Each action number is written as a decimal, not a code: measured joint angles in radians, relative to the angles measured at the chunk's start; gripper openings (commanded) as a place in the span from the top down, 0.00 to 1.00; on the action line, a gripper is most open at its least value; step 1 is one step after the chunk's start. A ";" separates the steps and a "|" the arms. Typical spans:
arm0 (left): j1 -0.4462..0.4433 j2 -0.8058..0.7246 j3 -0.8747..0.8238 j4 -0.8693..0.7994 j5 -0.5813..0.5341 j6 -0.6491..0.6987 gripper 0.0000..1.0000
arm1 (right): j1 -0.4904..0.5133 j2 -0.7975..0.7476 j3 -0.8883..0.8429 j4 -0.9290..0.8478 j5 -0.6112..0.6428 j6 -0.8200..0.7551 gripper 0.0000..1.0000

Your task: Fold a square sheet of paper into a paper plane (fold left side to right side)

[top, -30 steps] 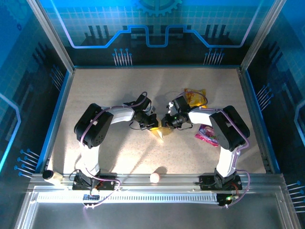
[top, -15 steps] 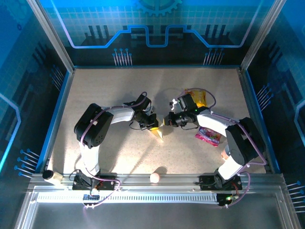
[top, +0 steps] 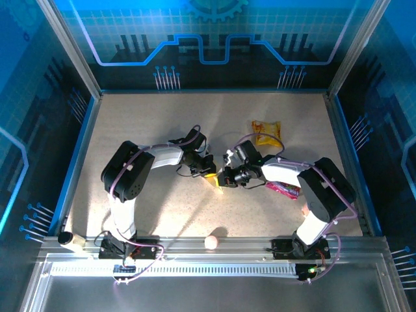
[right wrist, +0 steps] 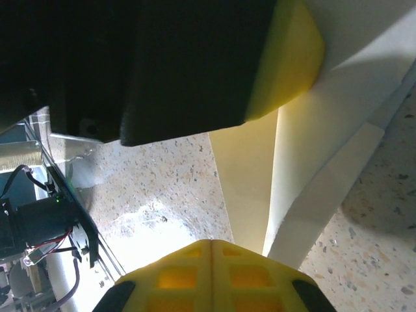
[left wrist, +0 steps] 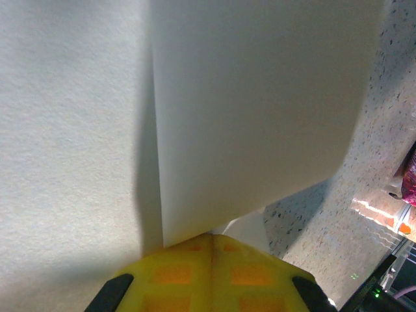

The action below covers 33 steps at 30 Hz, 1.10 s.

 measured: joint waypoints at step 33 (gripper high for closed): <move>0.000 0.000 0.002 -0.003 -0.001 0.000 0.95 | 0.017 0.050 -0.040 -0.004 0.004 -0.009 1.00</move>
